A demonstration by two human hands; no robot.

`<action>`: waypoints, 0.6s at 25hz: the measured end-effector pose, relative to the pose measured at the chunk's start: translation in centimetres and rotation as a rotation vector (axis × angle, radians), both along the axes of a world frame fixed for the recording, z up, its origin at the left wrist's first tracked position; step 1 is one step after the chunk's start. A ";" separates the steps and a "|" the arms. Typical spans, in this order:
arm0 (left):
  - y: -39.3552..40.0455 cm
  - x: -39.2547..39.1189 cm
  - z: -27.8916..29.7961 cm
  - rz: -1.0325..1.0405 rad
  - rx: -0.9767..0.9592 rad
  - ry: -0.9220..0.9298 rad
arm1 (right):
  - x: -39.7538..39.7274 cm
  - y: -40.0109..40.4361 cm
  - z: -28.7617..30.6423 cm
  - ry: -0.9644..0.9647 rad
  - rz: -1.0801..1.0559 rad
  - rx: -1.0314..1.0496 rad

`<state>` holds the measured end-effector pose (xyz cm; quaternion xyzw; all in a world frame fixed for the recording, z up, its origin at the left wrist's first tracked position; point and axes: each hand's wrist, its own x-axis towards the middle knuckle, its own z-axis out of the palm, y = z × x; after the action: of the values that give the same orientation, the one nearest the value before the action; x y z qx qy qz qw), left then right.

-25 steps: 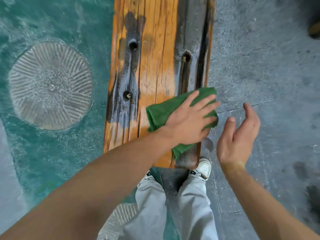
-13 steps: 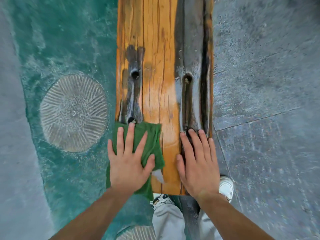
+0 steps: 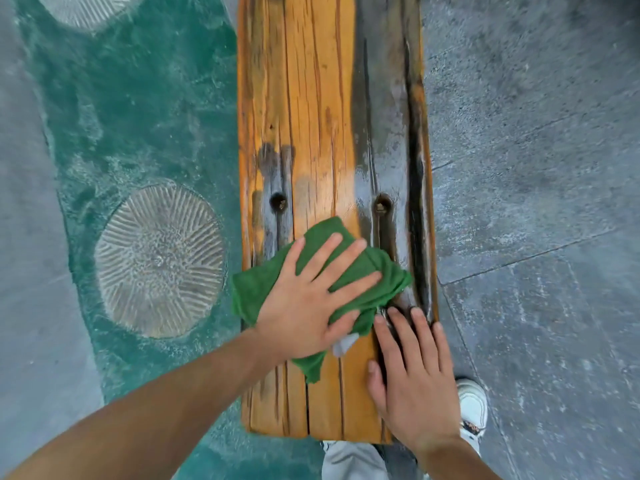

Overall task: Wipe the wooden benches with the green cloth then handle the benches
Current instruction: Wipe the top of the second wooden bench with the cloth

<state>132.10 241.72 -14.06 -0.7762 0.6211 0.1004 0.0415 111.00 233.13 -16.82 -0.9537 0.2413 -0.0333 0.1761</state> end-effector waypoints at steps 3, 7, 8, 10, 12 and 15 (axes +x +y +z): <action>1.8 3.8 -0.4 0.177 -0.010 -0.051 | 0.5 0.0 0.2 0.003 0.004 -0.005; -7.7 13.4 -0.1 0.699 -0.085 -0.007 | 0.1 -0.1 0.4 -0.011 0.025 -0.021; -10.9 16.1 -0.2 0.757 -0.111 -0.006 | 0.1 -0.1 0.1 -0.013 0.028 -0.037; -17.2 18.1 -0.2 0.730 -0.072 -0.024 | 0.1 0.0 -0.2 -0.017 0.023 -0.055; -20.5 15.1 -0.5 0.443 -0.035 -0.052 | 0.3 0.2 -0.5 -0.034 0.007 -0.051; -12.9 6.8 -0.2 -0.245 0.058 -0.013 | 0.5 0.0 -0.4 -0.038 -0.002 -0.059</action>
<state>138.90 228.80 -14.25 -0.6934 0.7079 0.1075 0.0800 111.45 233.10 -17.17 -0.9575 0.2378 -0.0586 0.1524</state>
